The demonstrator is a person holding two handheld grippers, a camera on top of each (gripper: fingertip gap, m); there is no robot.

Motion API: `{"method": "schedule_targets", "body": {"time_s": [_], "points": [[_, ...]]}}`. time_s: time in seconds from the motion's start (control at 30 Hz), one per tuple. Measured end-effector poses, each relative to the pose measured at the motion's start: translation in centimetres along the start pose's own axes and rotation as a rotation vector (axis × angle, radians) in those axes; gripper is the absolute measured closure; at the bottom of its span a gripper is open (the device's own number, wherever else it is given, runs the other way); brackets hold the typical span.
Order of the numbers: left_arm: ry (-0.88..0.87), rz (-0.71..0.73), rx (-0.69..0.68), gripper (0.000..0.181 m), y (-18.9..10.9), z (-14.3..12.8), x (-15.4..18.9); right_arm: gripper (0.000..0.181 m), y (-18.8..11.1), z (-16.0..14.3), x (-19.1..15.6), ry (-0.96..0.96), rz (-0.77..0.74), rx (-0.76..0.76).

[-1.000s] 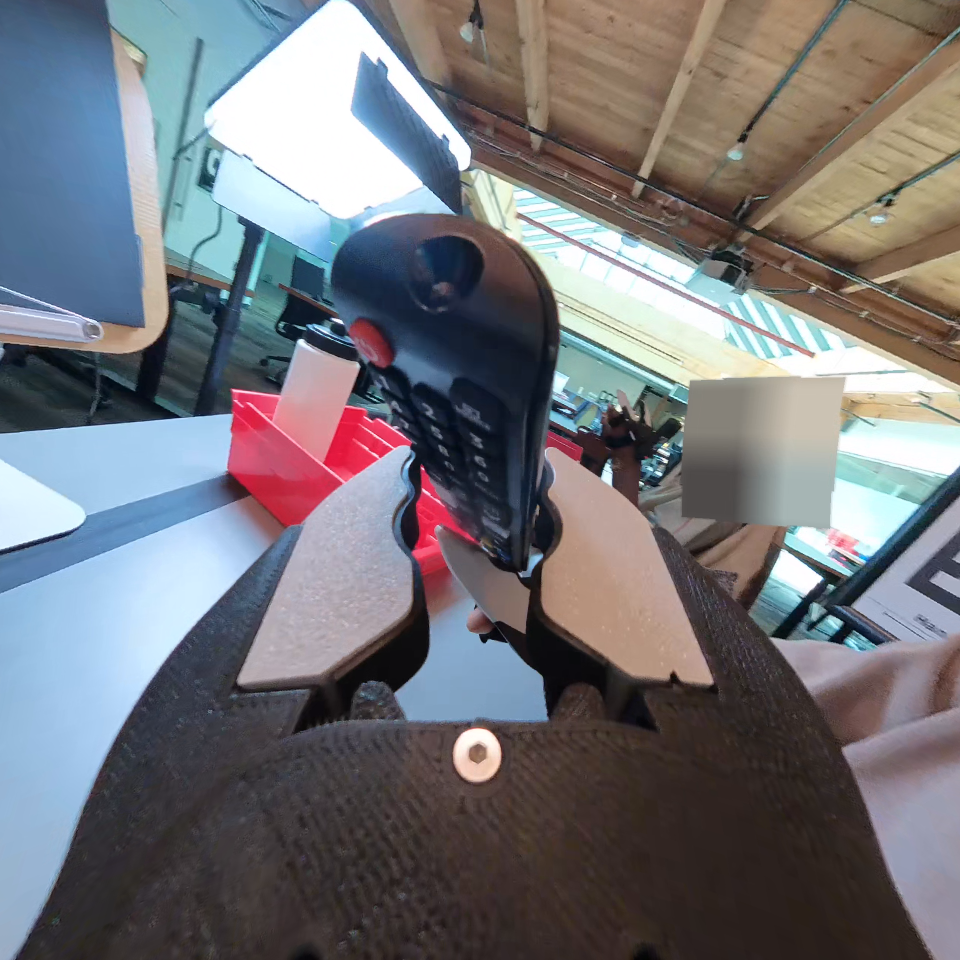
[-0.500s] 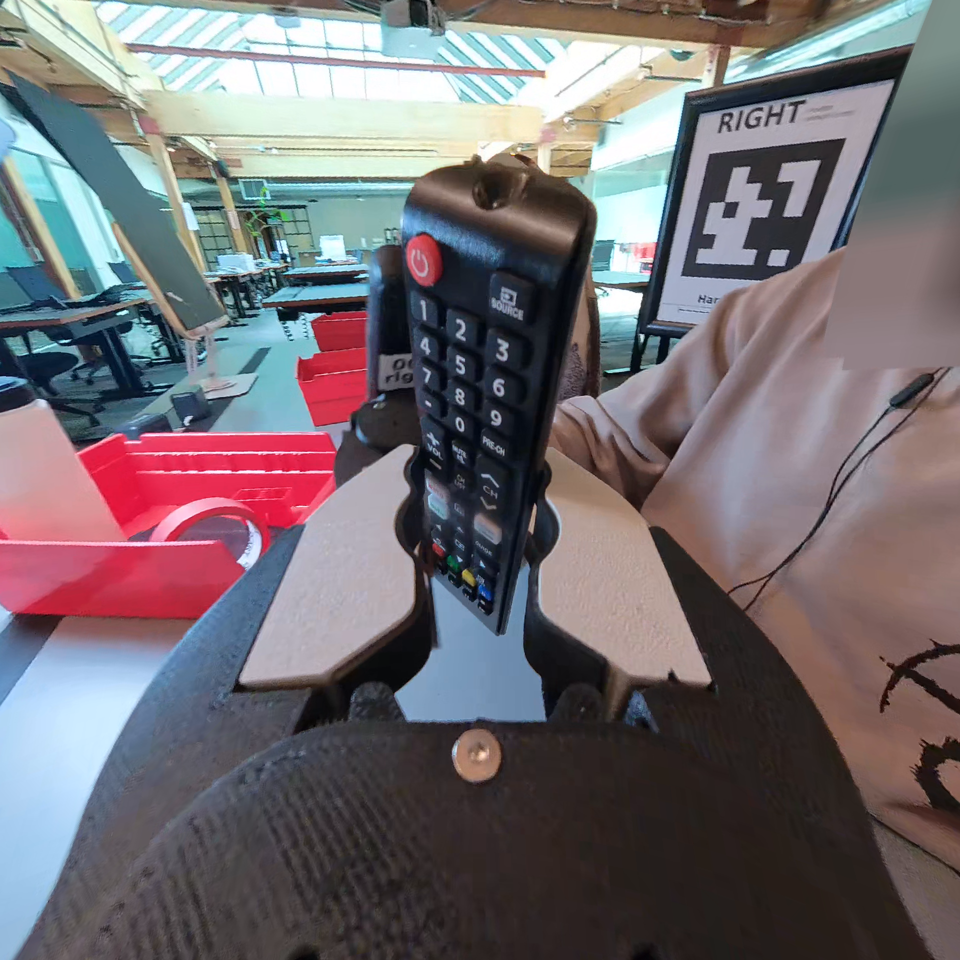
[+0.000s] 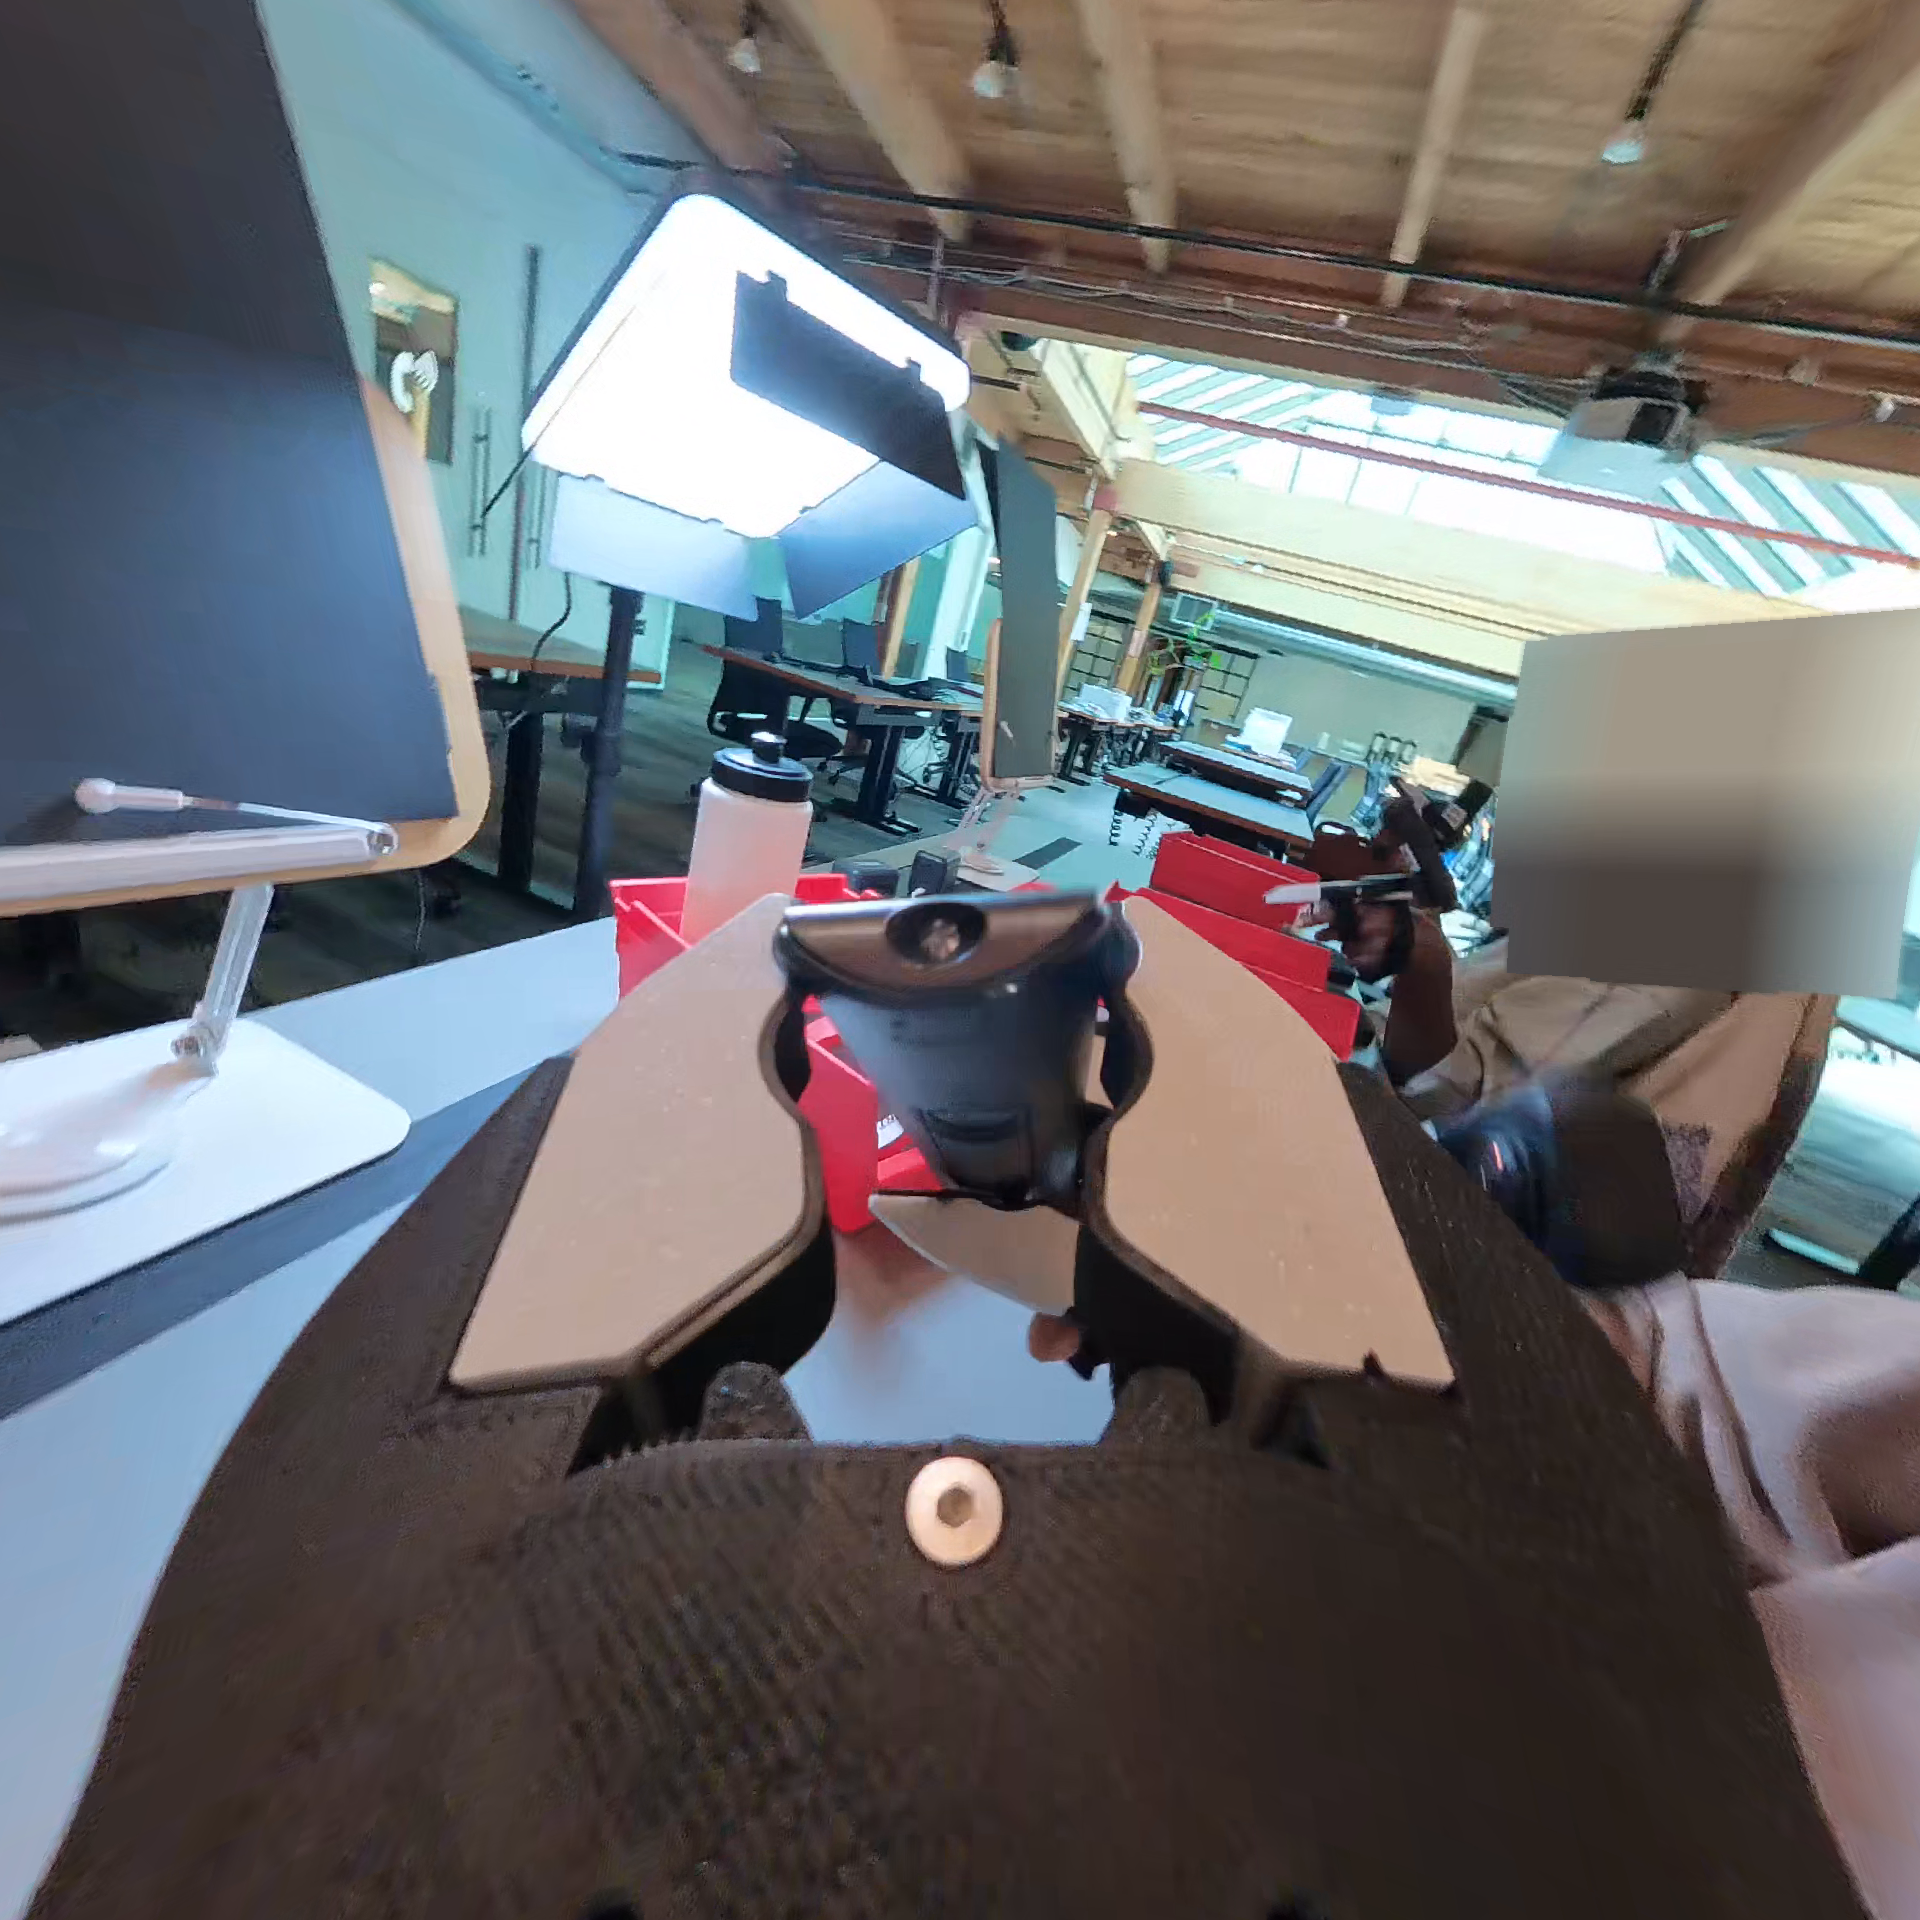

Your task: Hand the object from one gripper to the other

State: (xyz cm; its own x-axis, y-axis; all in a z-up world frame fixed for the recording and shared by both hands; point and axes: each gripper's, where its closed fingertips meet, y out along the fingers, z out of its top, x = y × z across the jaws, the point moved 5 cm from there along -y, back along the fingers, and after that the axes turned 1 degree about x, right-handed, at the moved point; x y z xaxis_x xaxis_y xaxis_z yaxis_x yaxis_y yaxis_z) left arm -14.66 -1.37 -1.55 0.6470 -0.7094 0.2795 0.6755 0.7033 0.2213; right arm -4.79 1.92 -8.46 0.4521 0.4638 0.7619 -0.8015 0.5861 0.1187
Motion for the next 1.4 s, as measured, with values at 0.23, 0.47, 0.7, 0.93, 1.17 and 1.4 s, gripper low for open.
{"method": "schedule_targets", "body": {"time_s": [0.23, 0.47, 0.7, 0.93, 1.17, 1.4], "points": [[-0.021, -0.175, 0.034, 0.131, -0.8, 0.5, 0.0, 0.141, -0.5, 1.6, -1.1, -0.095, 0.071, 0.095], [0.165, -0.535, -0.03, 0.13, -2.3, 1.3, 4.4, 0.112, -4.0, 4.5, -0.9, 0.672, 0.929, 0.291], [0.231, -0.777, -0.208, 0.131, -1.6, -2.0, 9.0, 0.132, -6.7, 5.8, -4.7, 0.857, 1.416, 0.342], [0.213, -0.515, -0.134, 0.134, -0.6, -0.8, 6.3, 0.146, -3.6, 4.6, -3.0, 0.711, 0.986, 0.258], [0.211, -0.193, -0.03, 0.14, 0.5, -0.3, 3.8, 0.146, -0.4, 1.4, -0.4, 0.368, 0.25, 0.084], [0.364, -0.324, -0.078, 0.158, -0.2, -0.3, 5.6, 0.152, -1.1, 2.7, -1.4, 0.439, 0.448, 0.184]]}}
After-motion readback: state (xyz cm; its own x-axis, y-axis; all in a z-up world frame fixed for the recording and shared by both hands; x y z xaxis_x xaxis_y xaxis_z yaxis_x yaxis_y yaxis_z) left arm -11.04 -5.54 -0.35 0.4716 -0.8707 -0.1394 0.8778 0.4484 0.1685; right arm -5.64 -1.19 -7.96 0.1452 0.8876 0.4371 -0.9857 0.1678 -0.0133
